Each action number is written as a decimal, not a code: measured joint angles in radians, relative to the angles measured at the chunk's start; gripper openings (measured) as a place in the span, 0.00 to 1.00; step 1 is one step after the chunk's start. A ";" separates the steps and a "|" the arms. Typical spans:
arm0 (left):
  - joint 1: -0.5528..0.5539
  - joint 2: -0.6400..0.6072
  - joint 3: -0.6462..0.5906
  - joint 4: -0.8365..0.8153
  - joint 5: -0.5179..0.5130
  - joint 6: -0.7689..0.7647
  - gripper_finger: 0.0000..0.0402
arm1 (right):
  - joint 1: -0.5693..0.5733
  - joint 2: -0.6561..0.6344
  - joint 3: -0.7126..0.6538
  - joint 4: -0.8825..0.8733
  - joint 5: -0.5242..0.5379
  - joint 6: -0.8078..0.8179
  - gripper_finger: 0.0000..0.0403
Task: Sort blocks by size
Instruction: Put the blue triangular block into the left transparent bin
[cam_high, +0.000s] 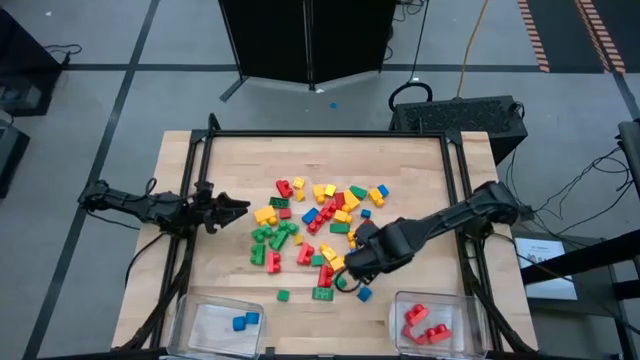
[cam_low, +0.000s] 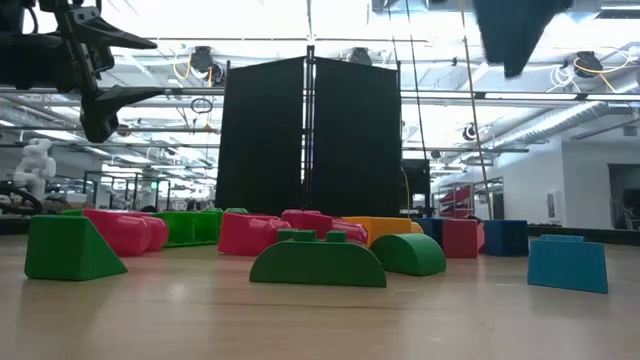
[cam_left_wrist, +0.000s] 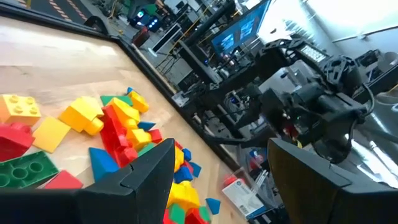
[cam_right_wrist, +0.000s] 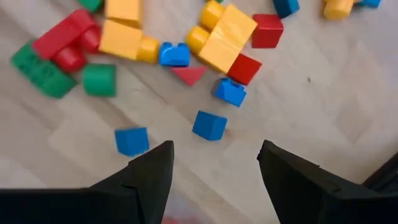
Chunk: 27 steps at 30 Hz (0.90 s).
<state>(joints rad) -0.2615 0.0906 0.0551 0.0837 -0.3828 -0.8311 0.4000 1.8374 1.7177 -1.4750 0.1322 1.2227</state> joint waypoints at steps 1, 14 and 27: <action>0.000 0.000 0.000 0.000 0.000 0.000 0.64 | -0.001 0.000 -0.022 0.013 0.000 0.020 0.57; 0.000 0.000 0.000 -0.024 0.006 0.000 0.64 | 0.000 0.000 -0.351 0.226 -0.106 0.223 0.73; 0.000 0.000 0.000 -0.024 0.006 0.000 0.64 | -0.023 0.000 -0.507 0.499 -0.104 0.246 0.73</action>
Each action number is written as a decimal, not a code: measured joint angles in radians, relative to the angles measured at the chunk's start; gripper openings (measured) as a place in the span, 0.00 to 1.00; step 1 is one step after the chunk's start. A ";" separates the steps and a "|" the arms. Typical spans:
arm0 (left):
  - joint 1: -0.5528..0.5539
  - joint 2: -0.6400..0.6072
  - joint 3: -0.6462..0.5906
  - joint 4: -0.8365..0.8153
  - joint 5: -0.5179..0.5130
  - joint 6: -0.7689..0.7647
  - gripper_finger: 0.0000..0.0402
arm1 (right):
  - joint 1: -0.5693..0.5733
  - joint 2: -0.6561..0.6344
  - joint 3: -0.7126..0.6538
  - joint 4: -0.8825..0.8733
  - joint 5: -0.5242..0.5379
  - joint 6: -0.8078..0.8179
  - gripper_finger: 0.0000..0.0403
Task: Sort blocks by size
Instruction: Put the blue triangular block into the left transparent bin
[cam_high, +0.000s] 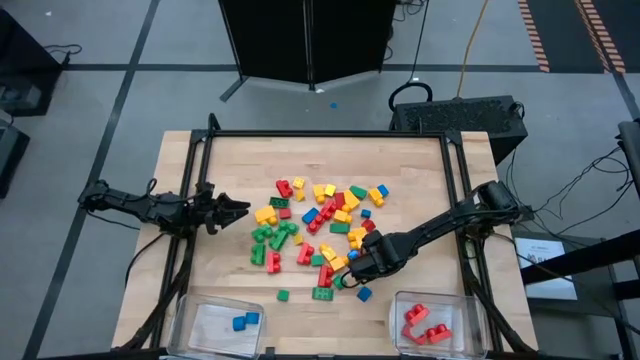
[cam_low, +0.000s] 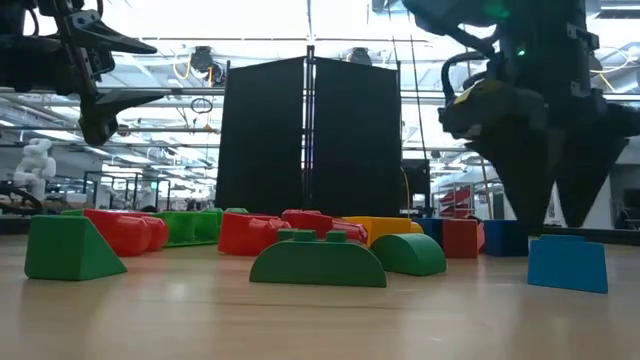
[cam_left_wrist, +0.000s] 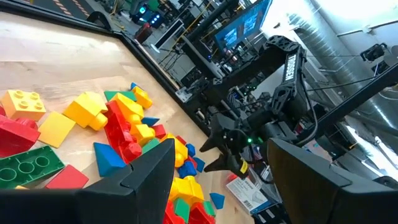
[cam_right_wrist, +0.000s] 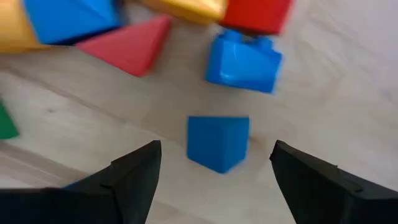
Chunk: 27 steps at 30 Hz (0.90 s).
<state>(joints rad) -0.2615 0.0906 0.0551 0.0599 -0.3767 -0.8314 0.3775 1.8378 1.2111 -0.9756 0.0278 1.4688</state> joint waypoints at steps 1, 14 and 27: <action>0.000 0.000 0.000 0.000 0.000 0.000 0.64 | 0.000 0.000 0.004 0.002 0.018 -0.038 0.73; 0.000 0.000 0.000 -0.001 -0.001 0.000 0.64 | 0.016 -0.003 0.014 -0.058 -0.007 -0.941 0.73; 0.000 0.000 0.000 -0.050 -0.008 0.001 0.64 | -0.004 -0.003 -0.040 0.016 0.001 -1.108 0.73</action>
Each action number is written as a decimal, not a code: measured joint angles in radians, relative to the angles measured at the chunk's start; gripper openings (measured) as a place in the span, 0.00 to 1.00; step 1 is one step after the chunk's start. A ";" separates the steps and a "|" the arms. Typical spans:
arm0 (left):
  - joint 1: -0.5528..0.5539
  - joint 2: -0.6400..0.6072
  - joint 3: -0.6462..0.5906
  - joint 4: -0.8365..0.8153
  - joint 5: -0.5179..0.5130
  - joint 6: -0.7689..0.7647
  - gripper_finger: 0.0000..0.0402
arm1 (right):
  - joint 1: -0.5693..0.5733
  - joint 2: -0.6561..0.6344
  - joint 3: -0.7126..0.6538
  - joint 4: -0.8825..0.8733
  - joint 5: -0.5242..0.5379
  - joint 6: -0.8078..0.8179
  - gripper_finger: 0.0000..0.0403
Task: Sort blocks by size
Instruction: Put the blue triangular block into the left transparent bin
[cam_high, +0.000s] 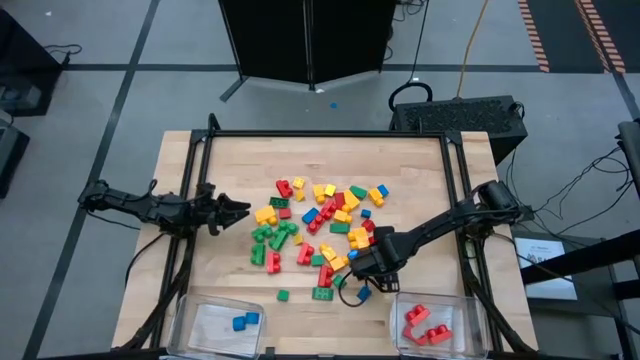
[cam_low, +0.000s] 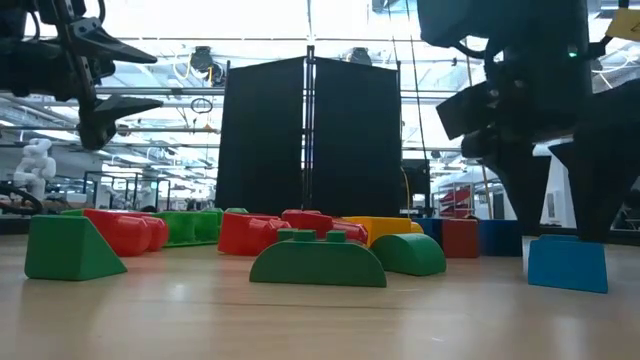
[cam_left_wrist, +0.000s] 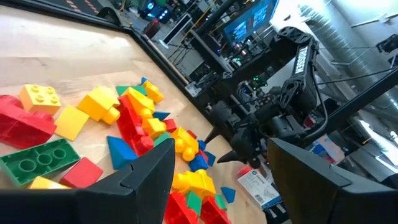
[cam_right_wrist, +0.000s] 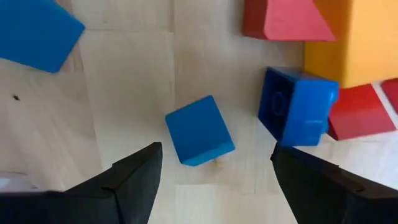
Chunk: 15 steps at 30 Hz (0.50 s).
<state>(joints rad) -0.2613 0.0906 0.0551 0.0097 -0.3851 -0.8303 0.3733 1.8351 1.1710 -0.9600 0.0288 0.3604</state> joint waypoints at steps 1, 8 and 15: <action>0.000 0.000 0.000 -0.003 0.000 0.000 0.64 | 0.000 0.000 -0.007 0.008 0.000 -0.007 0.73; 0.000 0.000 0.000 -0.005 -0.024 0.001 0.64 | 0.000 0.000 -0.050 0.039 0.000 -0.040 0.71; 0.000 0.000 0.000 -0.018 -0.039 0.001 0.64 | 0.000 -0.001 -0.071 0.095 -0.010 -0.051 0.55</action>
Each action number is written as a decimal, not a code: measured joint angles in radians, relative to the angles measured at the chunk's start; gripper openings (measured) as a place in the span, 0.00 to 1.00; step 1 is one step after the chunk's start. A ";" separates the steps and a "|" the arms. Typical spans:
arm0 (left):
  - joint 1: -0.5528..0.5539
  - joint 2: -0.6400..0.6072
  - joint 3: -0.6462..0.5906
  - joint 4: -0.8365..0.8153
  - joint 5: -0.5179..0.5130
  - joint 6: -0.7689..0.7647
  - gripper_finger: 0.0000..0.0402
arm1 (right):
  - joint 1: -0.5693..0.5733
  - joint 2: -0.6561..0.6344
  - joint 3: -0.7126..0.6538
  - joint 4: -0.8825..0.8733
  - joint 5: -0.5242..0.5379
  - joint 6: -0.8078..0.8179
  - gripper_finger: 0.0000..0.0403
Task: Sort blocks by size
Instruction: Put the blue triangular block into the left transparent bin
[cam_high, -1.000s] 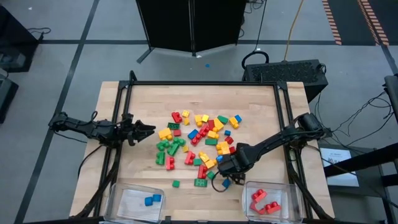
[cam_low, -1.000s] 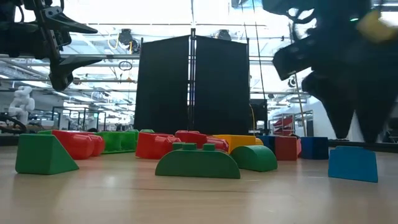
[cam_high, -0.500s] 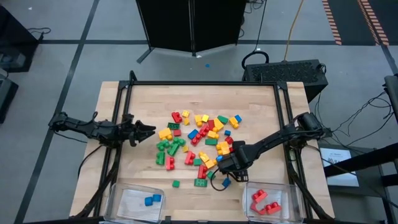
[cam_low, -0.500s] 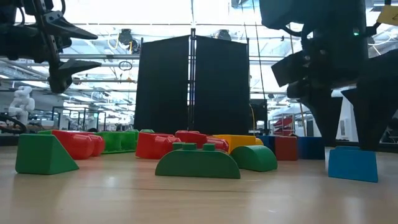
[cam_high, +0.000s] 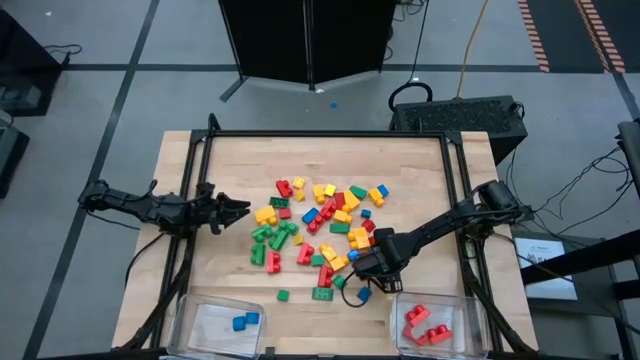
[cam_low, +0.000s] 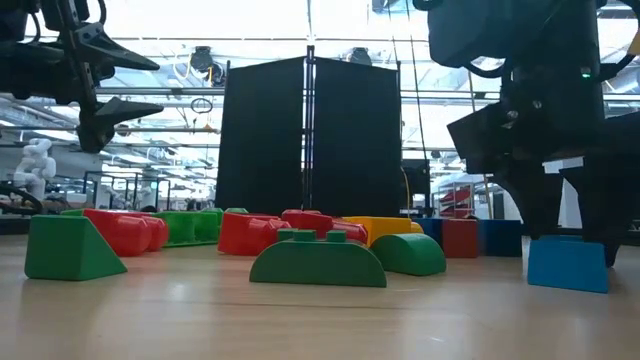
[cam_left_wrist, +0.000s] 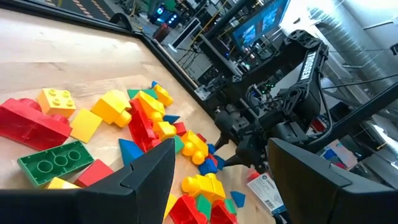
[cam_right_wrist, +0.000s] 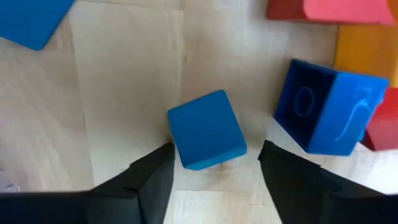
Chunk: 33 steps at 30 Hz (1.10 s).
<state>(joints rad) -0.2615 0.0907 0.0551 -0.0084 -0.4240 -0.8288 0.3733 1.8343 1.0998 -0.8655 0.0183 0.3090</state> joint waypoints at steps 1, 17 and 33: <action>0.000 0.000 0.000 -0.007 0.000 0.000 0.64 | 0.000 0.000 -0.001 0.008 0.000 -0.009 0.53; 0.000 0.000 0.000 -0.033 -0.004 -0.001 0.64 | 0.000 0.000 -0.001 0.063 0.007 -0.129 0.50; 0.000 0.000 0.000 -0.039 -0.004 -0.003 0.64 | -0.035 0.003 0.053 0.015 0.022 -0.070 0.28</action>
<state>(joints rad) -0.2614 0.0910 0.0551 -0.0471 -0.4282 -0.8317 0.3385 1.8378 1.1526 -0.8508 0.0400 0.2387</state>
